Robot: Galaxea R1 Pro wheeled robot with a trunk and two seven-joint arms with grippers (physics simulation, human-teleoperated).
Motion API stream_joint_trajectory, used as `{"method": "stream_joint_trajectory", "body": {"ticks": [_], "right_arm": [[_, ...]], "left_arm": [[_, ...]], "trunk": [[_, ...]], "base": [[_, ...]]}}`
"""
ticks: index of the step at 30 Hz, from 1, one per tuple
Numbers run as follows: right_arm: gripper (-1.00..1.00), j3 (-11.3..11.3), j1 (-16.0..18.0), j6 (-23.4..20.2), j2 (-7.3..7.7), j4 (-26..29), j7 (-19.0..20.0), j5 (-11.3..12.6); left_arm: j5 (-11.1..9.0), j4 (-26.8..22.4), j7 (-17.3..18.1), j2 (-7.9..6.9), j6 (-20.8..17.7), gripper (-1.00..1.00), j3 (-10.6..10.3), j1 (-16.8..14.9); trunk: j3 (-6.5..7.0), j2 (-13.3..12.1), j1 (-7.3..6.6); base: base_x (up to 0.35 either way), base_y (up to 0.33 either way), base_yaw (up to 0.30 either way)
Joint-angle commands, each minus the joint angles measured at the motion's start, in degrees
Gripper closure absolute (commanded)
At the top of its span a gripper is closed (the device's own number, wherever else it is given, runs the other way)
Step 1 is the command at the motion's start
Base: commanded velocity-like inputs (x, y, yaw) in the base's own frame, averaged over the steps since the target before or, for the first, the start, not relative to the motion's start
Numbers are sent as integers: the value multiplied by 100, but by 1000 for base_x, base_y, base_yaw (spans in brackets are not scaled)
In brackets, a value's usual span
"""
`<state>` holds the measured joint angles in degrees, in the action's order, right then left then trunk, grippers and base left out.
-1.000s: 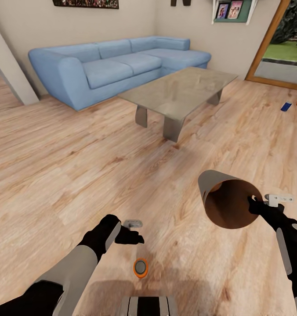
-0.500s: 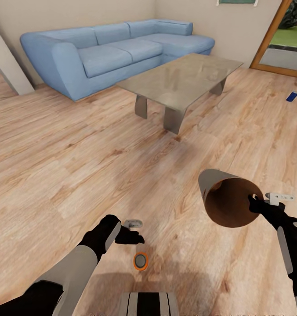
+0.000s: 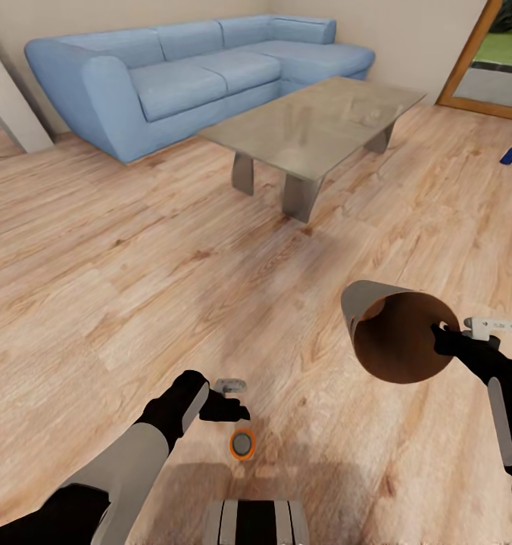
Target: Put the three can of soda from the living room inside the tash can in the kitchen.
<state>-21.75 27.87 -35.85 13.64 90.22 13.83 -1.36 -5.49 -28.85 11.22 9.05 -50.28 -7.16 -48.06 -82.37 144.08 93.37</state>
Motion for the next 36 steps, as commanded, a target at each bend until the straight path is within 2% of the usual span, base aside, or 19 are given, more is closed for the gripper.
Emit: {"method": "stream_joint_trajectory", "body": {"ticks": [1,7,23,36], "right_arm": [[100,-7,7,-38,-1,18,41,51],[100,3,0,-39,-8,23,41,48],[100,12,-10,-36,-11,22,41,48],[100,13,-10,-36,-12,20,41,48]], "left_arm": [[-57,-6,-24,-3,-26,-100,-26,-2],[-57,-6,54,15,-18,-100,-30,-2],[-57,-6,150,18,-8,-100,-31,-2],[-58,-6,150,25,-8,-100,-31,-2]], "trunk": [[-35,4,0],[-222,12,16],[-271,12,16],[-560,29,49]], "base": [[0,0,0],[0,0,0],[0,0,0],[0,0,0]]}}
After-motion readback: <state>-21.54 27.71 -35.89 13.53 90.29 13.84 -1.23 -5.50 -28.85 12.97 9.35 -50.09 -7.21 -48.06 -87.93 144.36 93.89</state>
